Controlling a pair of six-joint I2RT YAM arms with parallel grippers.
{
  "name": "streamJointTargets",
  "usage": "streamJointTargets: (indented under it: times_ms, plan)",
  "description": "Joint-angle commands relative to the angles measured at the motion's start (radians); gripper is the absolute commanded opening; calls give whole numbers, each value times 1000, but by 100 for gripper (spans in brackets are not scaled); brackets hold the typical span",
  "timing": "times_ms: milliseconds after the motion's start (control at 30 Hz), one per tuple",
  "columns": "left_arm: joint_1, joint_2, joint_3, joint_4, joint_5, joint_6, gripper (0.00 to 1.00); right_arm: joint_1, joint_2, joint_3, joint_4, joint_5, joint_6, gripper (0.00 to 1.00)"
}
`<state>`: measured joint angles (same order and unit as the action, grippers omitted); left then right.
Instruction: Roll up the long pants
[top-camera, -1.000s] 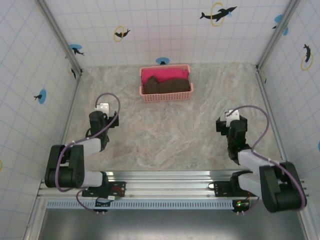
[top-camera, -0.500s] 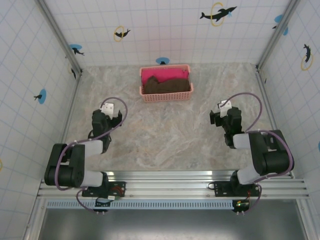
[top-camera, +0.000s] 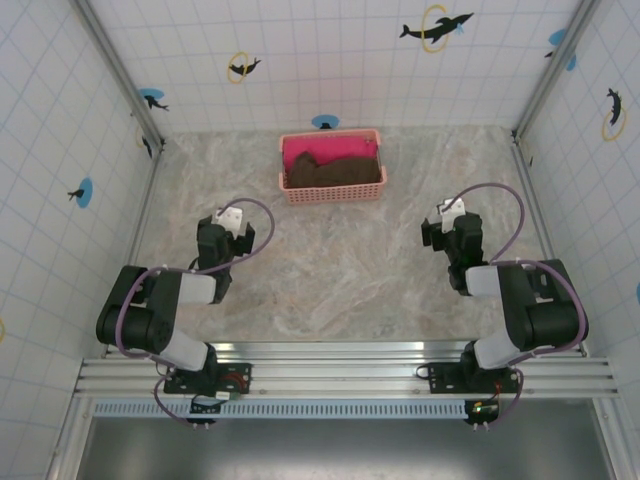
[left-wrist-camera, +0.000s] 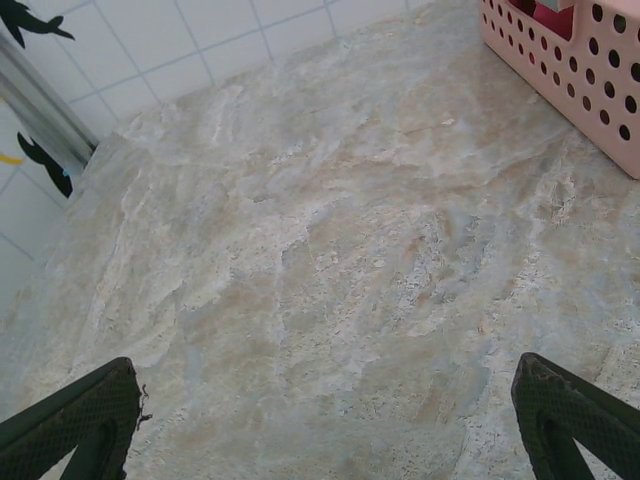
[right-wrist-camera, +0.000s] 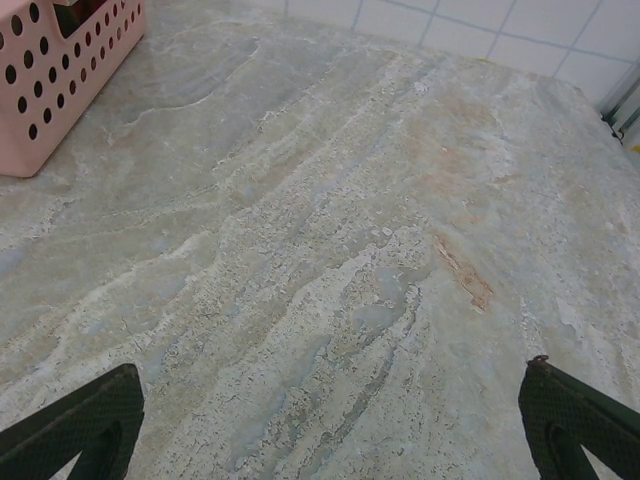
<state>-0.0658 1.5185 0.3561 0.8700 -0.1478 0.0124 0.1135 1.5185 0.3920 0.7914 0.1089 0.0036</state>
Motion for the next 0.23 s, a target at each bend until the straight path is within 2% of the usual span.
streamJointTargets:
  times_ms: [0,200]
  plan:
    - [-3,-4,23,4,-25,26,97,5,-3,23,9,12,10,99]
    - [-2,-2,23,9,-25,27,98,5,0,25,6,15,12,99]
